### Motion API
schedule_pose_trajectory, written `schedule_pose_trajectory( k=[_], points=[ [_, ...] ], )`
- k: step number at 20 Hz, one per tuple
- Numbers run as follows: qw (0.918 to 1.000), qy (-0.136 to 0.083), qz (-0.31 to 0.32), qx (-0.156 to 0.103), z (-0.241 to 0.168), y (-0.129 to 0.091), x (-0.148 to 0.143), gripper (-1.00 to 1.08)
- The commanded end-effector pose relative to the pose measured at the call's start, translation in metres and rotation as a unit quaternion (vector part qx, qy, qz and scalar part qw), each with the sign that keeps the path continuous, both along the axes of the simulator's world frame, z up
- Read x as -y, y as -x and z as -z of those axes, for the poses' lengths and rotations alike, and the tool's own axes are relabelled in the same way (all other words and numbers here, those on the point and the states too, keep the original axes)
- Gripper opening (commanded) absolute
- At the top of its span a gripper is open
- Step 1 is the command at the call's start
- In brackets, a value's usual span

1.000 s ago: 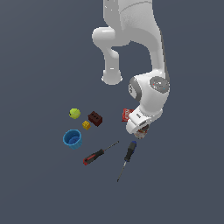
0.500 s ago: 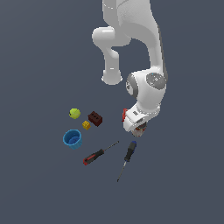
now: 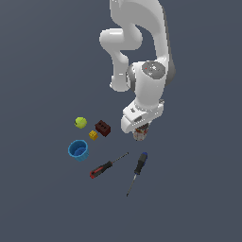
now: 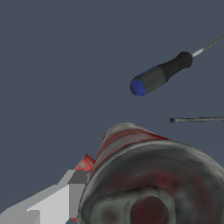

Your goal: Pick up a designated object from a clutter of objects.

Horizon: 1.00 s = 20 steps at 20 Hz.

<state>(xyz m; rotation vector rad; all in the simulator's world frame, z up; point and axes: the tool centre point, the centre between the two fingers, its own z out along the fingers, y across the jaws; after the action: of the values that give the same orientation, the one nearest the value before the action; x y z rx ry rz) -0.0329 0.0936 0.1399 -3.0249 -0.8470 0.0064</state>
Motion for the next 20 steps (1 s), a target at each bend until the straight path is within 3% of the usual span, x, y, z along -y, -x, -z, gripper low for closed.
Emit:
schedule_pose_trajectory(
  k=[1,20],
  points=[
    [1.0,-0.001,0.0,0.002,-0.02,0.004,0.019,-1.0],
    [1.0,-0.004,0.0,0.002,-0.182,0.049,0.191,-1.0]
  ],
)
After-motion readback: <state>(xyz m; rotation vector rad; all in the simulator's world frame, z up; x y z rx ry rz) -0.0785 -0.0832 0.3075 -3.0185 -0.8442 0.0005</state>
